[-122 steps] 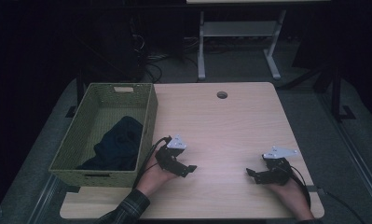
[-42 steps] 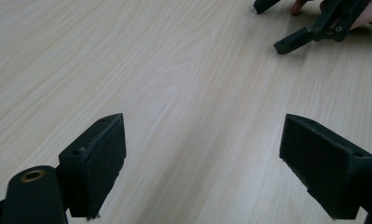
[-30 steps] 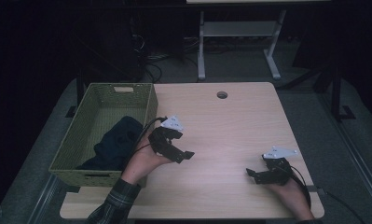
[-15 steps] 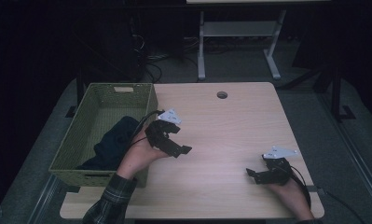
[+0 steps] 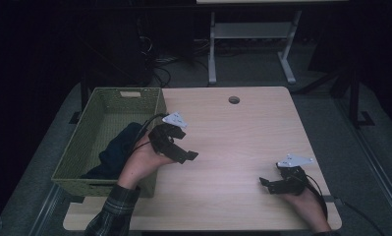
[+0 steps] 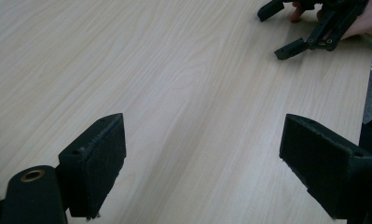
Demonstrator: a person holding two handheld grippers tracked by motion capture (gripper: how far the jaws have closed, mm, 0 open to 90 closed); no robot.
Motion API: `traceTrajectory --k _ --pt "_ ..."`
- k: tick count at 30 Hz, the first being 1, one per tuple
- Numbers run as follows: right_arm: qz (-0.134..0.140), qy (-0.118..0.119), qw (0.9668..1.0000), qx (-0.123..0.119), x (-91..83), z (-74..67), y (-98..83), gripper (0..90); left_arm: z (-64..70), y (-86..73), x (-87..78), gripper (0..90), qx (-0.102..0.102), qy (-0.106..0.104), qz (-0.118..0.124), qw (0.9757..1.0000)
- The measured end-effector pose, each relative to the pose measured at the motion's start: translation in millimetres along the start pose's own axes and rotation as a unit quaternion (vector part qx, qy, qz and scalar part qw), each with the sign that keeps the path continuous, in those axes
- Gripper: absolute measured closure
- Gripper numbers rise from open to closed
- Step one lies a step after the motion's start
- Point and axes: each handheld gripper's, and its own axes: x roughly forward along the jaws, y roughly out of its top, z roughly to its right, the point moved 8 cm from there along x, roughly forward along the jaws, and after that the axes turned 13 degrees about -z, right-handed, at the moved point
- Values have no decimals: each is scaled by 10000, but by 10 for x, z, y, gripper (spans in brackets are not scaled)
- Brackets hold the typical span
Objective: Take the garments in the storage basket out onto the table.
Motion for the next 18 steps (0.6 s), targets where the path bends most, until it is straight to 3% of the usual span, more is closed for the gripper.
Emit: traceTrajectory --k 18 --pt "5 -8 10000 -8 0 2 1 116 -174 -181 -262 145 -284 261 59 9992"
